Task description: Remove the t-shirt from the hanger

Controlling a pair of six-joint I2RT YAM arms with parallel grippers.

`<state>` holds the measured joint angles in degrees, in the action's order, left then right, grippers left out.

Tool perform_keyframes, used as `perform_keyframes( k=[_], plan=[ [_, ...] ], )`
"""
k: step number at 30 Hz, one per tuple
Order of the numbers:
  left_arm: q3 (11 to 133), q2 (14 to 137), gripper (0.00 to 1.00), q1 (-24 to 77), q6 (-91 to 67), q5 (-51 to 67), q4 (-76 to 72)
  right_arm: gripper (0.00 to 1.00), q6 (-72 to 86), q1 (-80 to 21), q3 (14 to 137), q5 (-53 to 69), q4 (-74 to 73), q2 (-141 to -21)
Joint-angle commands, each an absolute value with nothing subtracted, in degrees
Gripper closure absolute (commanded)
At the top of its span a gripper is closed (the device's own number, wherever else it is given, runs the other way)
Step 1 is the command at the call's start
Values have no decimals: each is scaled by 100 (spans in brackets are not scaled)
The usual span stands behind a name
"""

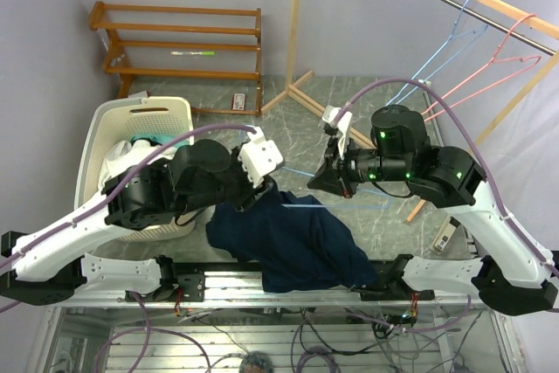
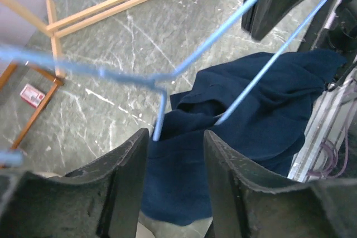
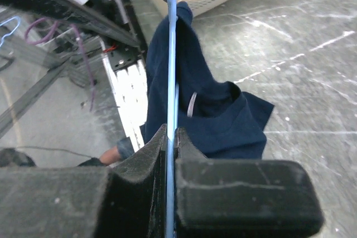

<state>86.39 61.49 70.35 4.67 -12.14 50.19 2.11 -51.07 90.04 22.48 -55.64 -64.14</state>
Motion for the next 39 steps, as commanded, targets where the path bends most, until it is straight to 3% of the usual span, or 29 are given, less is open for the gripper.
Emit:
perform_keyframes(
  k=[1,3,8,16,19,25,28,33,39],
  plan=[
    [8161,5691,41,7062,190,-2142,4663,100,383,-5071,9399,1486,-5738,-6364],
    [7882,5387,36,7065,46,-2451,4570,100,431,-5071,9551,1398,-5950,-6435],
    [7155,4356,38,7066,-312,-2921,4064,100,819,-5071,9930,792,-6412,-6712],
    [5543,2607,45,7058,-729,-3109,2797,100,1385,-5064,11406,-1817,-6162,-7488],
    [5420,2818,46,7058,-913,-3179,2887,100,1395,-5058,11846,-3140,-5550,-7771],
    [5619,3665,50,7058,-1071,-2882,3092,100,692,-4947,11024,-4694,-3027,-7730],
    [5602,3699,51,7058,-1068,-2697,3000,100,493,-4588,10966,-4516,-2339,-7850],
    [5542,3455,51,7059,-1085,-2549,2948,100,866,-3374,12224,-3229,-2988,-8723],
    [5410,3165,52,7058,-1177,-2540,3084,100,1053,-2864,12881,-2712,-2856,-9400]
  ],
)
